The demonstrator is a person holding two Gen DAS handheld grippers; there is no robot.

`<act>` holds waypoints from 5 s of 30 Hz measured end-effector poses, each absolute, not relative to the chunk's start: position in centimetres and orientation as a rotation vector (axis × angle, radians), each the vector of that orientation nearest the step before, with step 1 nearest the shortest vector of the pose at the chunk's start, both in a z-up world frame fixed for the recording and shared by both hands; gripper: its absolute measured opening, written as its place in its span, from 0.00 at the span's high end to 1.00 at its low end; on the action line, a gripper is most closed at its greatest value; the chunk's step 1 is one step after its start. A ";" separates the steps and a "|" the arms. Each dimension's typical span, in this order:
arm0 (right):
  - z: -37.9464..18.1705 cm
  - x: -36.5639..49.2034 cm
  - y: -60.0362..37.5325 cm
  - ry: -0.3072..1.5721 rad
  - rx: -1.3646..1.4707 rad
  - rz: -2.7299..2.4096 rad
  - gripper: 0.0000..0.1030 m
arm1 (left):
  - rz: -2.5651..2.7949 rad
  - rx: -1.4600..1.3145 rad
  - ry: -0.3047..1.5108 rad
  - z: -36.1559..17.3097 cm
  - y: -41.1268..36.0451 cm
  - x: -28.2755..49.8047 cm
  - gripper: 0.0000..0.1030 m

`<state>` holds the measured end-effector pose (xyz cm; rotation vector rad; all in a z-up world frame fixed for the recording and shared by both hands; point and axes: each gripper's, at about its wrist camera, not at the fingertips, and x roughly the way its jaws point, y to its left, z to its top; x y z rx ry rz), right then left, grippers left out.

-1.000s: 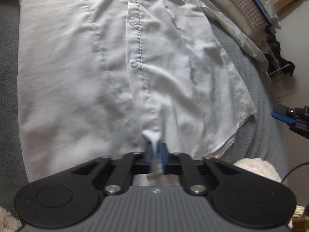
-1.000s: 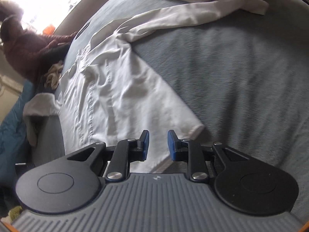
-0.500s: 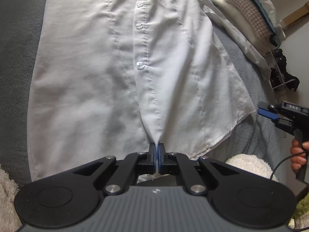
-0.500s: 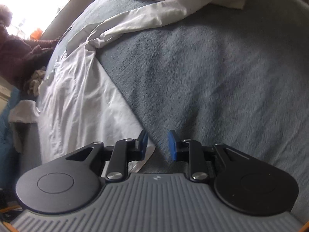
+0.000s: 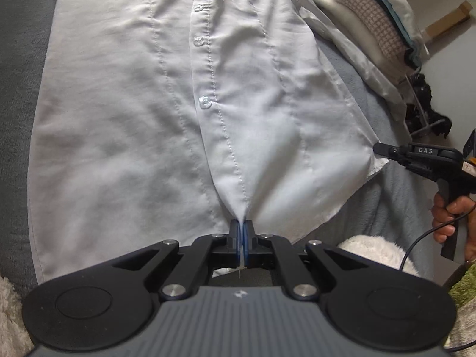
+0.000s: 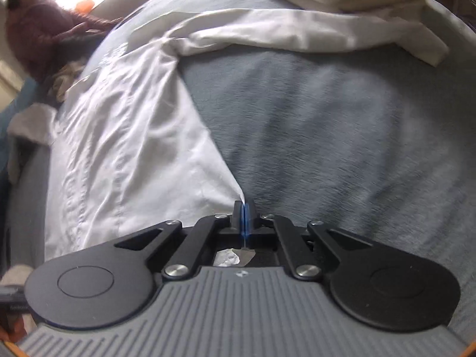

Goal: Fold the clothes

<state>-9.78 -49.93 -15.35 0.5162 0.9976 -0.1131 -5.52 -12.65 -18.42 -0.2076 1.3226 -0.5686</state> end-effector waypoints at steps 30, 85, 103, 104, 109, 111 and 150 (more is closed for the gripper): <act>-7.2 0.6 -36.3 0.815 0.046 0.115 0.82 | -0.653 -0.327 1.325 -20.6 -10.9 -5.2 0.95; -8.3 -1.6 -47.5 0.469 1.180 -0.002 0.84 | -0.693 -0.497 1.296 -20.4 -8.6 -5.3 0.64; -22.9 -10.6 -47.3 0.522 1.518 -0.133 0.84 | -0.485 -0.401 1.217 -11.7 -5.4 -4.9 0.48; -23.3 -10.8 -47.3 0.511 1.520 -0.128 0.84 | -0.463 -0.400 1.202 -10.8 -5.0 -4.3 0.48; -24.9 -12.0 -48.1 0.462 1.567 -0.104 0.84 | -0.266 -0.441 0.999 -3.6 -0.9 -0.4 0.48; -24.8 -12.3 -48.8 0.422 1.570 -0.095 0.84 | -0.150 -0.462 0.839 0.9 1.4 0.9 0.48; -20.7 -10.2 -69.5 0.268 1.391 -0.787 0.55 | -0.180 0.000 0.936 -15.3 -21.6 14.2 0.20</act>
